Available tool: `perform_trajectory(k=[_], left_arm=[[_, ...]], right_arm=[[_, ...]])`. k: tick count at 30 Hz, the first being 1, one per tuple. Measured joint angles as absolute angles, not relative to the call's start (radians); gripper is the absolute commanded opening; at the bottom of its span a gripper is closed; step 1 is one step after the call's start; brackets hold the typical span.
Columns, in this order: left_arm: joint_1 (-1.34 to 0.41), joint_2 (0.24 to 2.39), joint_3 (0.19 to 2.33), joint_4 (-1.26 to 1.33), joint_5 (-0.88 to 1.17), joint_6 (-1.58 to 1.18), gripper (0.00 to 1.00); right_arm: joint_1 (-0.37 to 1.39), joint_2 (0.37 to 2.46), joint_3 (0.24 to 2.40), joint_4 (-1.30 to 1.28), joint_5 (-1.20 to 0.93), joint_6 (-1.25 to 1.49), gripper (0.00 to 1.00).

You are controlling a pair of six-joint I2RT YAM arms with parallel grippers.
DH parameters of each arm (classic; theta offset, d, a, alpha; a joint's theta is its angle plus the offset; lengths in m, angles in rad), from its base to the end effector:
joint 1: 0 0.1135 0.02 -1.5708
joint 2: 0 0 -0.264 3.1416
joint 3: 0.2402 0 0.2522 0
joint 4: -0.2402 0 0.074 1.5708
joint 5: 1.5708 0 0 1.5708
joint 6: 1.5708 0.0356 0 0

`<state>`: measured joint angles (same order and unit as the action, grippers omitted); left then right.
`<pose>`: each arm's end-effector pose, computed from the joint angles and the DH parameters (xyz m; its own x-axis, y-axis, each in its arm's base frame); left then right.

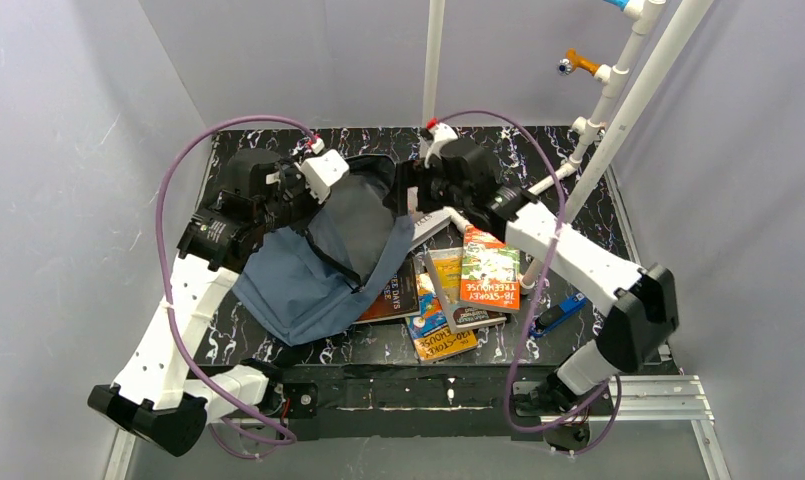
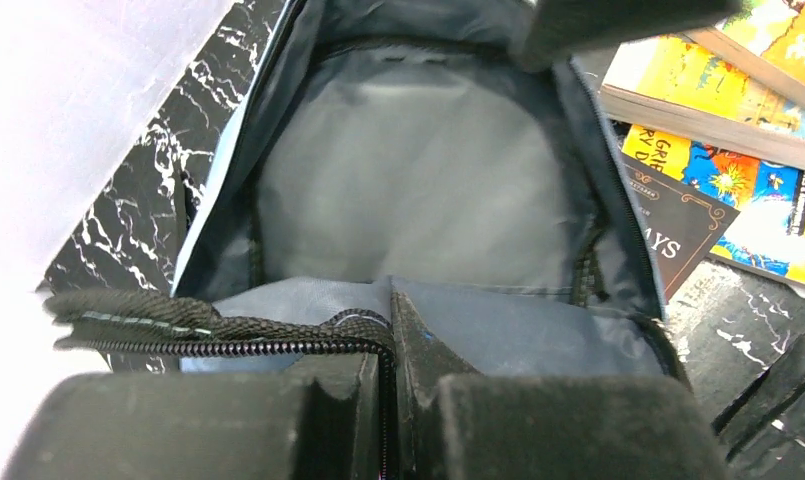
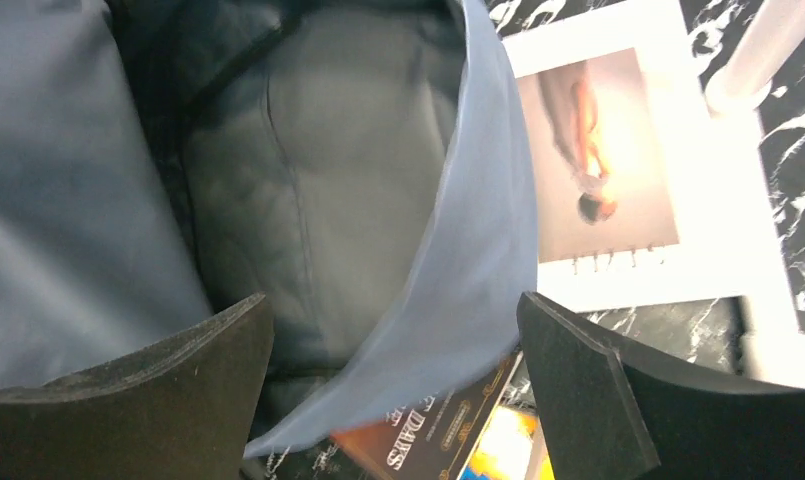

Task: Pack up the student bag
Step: Adjust the student bag at the center of the board.

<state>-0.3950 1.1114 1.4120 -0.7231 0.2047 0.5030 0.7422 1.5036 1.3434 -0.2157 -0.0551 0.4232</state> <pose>0.1988 -0.0907 0.4353 -0.0675 0.5395 -0.8393 0.6625 0.6532 0.3666 0.2607 0.2418 0.3568 -0.5394 0.0618 -0.8398 -0.5386 0.7413 0.4004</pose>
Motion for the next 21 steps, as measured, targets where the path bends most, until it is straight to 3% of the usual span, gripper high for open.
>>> perform_trajectory(k=[3,5,14,21], left_arm=[[-0.395,1.099,1.377,-0.707,0.223,0.537,0.0],[-0.395,1.093,1.35,-0.704,0.242,0.553,0.0],[-0.397,1.089,1.283,-0.657,0.194,0.549,0.0],[-0.4,1.167,1.268,-0.482,-0.155,0.536,0.0]], right_arm=[[0.742,1.605,1.467,-0.262,0.014,0.395,0.98],[0.742,1.678,1.519,-0.271,0.064,0.377,0.92],[0.768,1.836,1.504,-0.366,0.254,0.335,0.03],[0.886,1.685,1.338,-0.313,0.278,0.448,0.01]])
